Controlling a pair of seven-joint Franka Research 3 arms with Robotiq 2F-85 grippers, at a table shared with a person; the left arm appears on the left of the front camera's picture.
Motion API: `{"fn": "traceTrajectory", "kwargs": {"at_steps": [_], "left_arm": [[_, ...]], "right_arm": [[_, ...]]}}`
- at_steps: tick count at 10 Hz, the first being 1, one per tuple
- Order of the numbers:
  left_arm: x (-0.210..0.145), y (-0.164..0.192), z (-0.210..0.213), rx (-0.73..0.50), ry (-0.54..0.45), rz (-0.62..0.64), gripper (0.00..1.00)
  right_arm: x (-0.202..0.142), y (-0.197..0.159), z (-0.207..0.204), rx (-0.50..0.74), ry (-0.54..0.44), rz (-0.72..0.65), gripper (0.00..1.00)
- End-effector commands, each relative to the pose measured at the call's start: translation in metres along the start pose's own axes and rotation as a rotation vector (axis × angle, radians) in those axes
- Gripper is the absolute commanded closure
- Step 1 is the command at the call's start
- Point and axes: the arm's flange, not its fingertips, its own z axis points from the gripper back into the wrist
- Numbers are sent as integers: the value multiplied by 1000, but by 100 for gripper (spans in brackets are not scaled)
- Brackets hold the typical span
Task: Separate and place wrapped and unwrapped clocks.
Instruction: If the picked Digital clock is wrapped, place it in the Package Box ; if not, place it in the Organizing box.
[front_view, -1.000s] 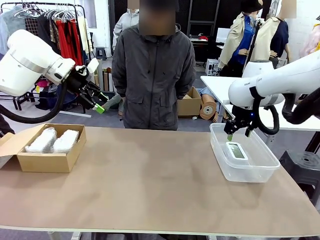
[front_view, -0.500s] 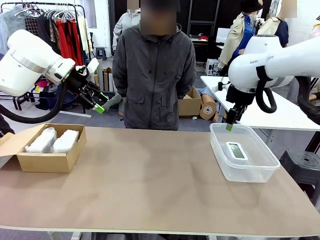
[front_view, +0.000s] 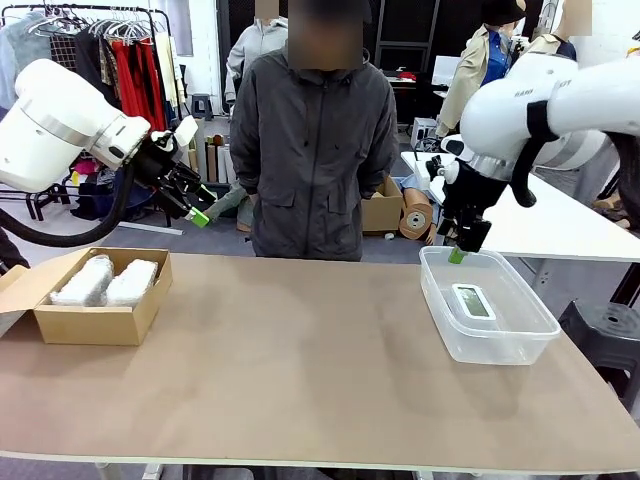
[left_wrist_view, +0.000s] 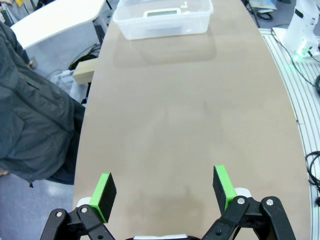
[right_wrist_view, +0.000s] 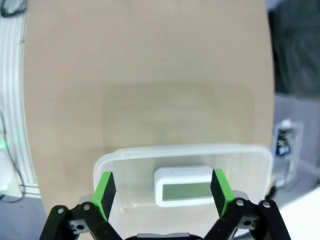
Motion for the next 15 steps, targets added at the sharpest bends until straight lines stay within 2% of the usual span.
{"fn": "traceTrajectory", "kwargs": {"at_steps": [1,2,3,6,7,8,9,15], "left_arm": [[0,-1,1,1,1,-9,0],[0,-1,1,1,1,-9,0],[0,-1,1,1,1,-9,0],[0,-1,1,1,1,-9,0],[0,-1,1,1,1,-9,0],[0,-1,1,1,1,-9,0],[0,-1,1,1,1,-9,0],[0,-1,1,1,1,-9,0]], "right_arm": [[-14,0,12,104,-136,-5,0],[-19,-4,11,102,-170,-79,0],[-2,4,5,34,-64,27,0],[-2,4,5,34,-64,27,0],[-5,5,6,60,-94,16,0],[-3,-8,-7,66,-245,-48,0],[-1,-21,-9,52,-334,-46,0],[23,-42,-7,-45,-583,-4,0]]}}
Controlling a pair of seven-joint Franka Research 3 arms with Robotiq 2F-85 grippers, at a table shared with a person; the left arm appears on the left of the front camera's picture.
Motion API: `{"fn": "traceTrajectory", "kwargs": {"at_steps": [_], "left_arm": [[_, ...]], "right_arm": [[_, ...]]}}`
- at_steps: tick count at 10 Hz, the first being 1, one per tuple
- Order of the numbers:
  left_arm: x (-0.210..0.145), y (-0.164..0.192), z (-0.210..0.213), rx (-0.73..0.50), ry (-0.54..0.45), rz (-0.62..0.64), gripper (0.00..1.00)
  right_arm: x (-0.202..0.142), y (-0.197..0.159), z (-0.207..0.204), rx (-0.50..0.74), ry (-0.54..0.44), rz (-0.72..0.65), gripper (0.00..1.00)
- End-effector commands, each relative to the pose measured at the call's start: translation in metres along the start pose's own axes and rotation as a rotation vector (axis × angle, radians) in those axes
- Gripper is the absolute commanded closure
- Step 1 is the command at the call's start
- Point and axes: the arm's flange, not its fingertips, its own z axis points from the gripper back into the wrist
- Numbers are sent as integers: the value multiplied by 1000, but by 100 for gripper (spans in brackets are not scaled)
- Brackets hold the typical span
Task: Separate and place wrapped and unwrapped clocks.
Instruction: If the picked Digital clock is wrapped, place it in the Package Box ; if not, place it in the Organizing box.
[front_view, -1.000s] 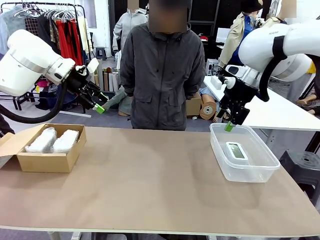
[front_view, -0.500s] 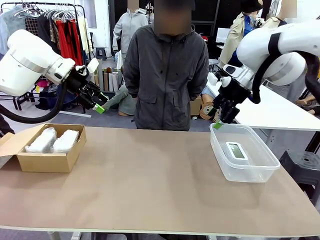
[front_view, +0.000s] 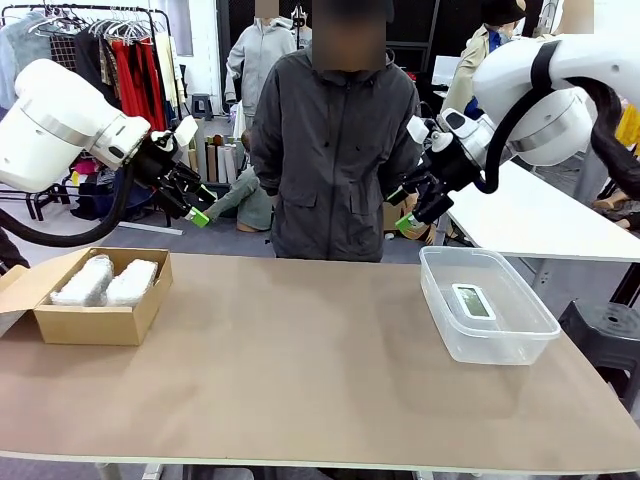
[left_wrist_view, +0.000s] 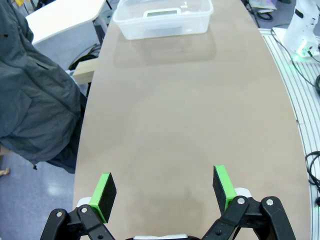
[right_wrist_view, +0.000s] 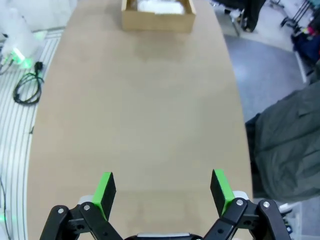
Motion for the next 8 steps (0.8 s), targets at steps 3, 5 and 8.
{"fn": "traceTrajectory", "kwargs": {"at_steps": [3,5,8], "left_arm": [[0,-1,1,1,1,-9,0],[0,-1,1,1,1,-9,0],[0,-1,1,1,1,-9,0]], "right_arm": [[-7,-13,-2,35,-128,-19,0],[-8,-15,-1,52,-135,-45,0],[-11,-16,-3,76,-117,-49,0]]}}
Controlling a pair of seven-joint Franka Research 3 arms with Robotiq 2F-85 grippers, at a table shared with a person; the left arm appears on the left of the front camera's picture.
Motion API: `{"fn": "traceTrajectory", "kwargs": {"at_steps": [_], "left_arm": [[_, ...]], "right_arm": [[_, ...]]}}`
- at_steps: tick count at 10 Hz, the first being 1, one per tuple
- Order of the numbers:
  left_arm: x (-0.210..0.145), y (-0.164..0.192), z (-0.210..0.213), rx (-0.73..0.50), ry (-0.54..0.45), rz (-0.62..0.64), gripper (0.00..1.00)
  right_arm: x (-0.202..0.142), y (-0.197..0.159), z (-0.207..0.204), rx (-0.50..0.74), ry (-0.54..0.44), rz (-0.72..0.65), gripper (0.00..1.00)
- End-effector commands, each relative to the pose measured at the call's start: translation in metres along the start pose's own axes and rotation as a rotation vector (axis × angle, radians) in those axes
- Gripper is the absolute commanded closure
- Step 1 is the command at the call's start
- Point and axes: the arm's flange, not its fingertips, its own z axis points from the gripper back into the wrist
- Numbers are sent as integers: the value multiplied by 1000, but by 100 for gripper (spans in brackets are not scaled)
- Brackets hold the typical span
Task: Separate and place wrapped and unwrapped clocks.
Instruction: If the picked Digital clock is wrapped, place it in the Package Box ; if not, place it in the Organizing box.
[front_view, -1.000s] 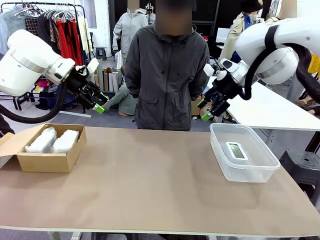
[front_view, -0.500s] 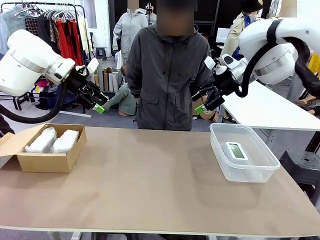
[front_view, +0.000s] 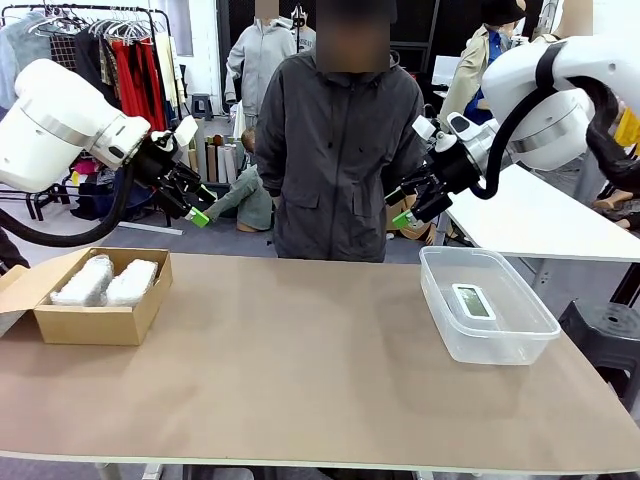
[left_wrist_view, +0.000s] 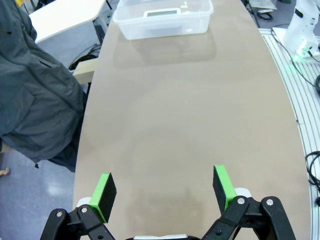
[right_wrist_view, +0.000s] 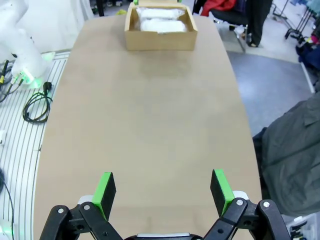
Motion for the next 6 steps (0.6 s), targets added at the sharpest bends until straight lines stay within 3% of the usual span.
{"fn": "traceTrajectory", "kwargs": {"at_steps": [1,6], "left_arm": [[0,-1,1,1,1,-9,0],[0,-1,1,1,1,-9,0]], "right_arm": [[0,1,1,-5,1,0,0],[0,1,1,-5,1,0,0]]}}
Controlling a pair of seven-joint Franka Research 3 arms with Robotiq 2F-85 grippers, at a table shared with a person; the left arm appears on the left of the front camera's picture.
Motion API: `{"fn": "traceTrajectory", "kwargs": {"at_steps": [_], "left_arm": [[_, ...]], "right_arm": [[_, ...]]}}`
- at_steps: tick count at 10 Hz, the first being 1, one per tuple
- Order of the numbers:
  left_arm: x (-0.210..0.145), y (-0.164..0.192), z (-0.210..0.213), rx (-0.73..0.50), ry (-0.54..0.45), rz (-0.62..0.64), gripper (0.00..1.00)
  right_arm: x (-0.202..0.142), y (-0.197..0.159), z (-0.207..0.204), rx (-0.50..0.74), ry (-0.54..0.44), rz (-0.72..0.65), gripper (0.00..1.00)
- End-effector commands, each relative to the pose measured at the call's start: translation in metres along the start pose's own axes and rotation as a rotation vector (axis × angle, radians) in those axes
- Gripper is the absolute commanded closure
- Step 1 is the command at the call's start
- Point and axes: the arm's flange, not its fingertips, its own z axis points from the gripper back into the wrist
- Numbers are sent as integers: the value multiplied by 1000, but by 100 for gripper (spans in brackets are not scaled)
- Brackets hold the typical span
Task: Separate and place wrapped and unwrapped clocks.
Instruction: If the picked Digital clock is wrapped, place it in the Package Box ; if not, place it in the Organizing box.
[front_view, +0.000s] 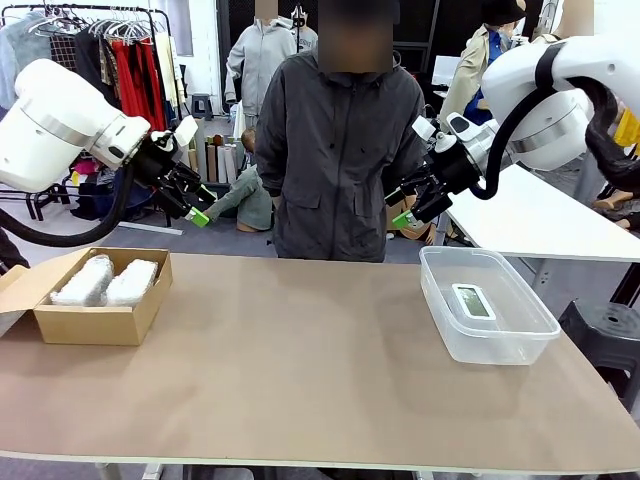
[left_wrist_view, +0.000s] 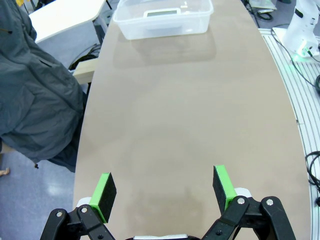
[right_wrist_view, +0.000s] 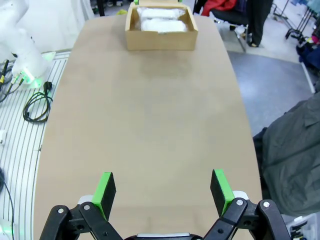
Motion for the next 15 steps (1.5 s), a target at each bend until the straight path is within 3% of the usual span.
{"fn": "traceTrajectory", "kwargs": {"at_steps": [1,15], "left_arm": [[0,-1,1,1,1,-9,0],[0,-1,1,1,1,-9,0]], "right_arm": [[1,1,1,-5,0,0,0],[1,1,1,-5,0,0,0]]}}
